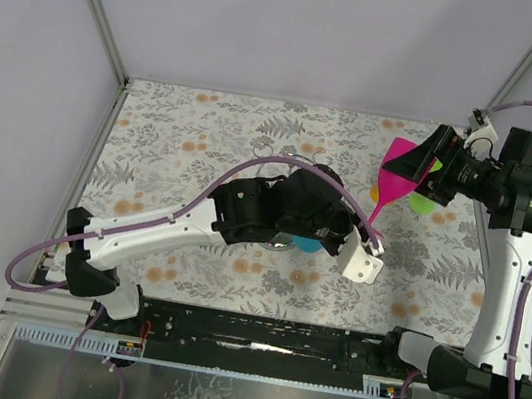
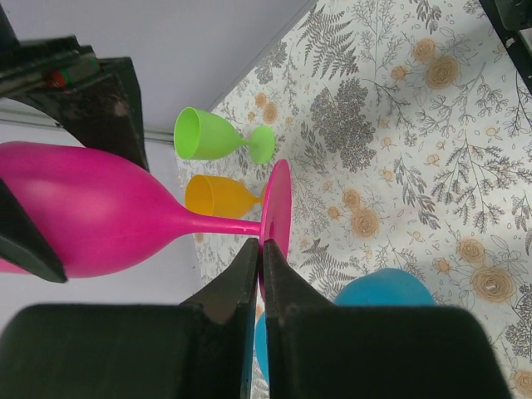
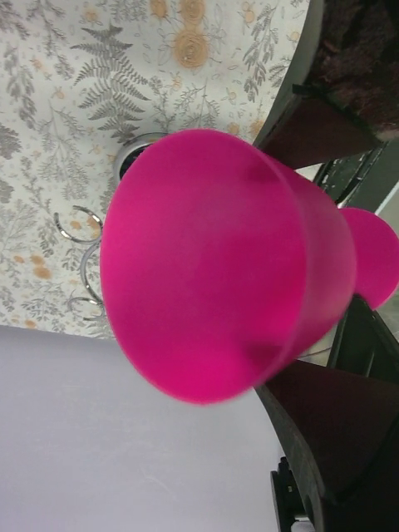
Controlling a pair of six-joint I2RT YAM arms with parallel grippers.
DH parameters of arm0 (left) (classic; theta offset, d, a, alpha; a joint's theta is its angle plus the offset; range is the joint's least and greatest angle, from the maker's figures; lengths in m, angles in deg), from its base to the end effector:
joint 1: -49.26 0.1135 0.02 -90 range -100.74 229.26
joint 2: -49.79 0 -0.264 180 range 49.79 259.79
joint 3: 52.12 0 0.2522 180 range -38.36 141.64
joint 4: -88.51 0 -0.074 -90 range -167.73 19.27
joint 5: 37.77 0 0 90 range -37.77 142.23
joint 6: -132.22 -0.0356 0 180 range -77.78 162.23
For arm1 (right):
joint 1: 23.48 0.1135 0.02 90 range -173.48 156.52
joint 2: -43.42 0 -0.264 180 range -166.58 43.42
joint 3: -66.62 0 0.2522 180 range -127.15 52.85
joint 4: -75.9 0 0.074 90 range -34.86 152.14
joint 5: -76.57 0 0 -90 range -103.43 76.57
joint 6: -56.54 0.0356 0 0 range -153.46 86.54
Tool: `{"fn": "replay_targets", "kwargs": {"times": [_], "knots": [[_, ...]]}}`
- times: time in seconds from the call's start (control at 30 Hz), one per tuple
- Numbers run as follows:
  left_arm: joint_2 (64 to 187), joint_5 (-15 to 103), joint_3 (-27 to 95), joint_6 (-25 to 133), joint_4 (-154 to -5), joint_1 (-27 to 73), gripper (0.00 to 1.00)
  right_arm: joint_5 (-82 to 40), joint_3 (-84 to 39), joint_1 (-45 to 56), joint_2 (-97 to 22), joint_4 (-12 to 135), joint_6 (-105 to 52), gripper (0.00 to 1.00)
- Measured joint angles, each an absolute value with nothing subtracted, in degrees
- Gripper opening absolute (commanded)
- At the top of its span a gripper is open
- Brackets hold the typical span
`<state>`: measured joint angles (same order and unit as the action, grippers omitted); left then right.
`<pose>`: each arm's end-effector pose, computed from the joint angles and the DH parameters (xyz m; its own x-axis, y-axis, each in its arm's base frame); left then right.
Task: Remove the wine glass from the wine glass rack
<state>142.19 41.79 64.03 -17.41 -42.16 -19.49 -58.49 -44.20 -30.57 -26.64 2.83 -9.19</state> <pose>0.1245 -0.3381 0.4318 0.7628 0.3796 -0.5235 0.6284 -0.2440 0.7387 0.2063 -0.0003 0.4733 -0.6917 0.3786 -0.6150 -0.2437 0.6792 0.6923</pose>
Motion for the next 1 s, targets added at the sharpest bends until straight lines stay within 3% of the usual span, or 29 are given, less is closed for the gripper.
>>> {"fn": "replay_targets", "kwargs": {"times": [0.53,0.77,0.83,0.93,1.0], "knots": [[142.4,42.8,61.1,-21.9,-42.4,-20.8,0.00,-58.0,-41.4,-30.1,-26.2,1.4,-11.0,0.90],[142.2,43.7,59.8,-24.1,-43.1,-20.8,0.00,-57.2,-41.4,-30.1,-26.2,0.6,-11.9,0.76],[142.2,43.8,59.8,-24.3,-43.1,-20.8,0.16,-56.9,-41.5,-30.1,-26.2,0.5,-12.1,0.72],[142.2,44.7,59.7,-24.7,-43.7,-20.8,0.57,-55.9,-42.4,-30.1,-26.3,-0.2,-12.1,0.65],[142.2,45.6,59.7,-24.4,-44.7,-20.8,0.77,-53.8,-44.0,-30.0,-26.6,-0.7,-12.3,0.64]]}}
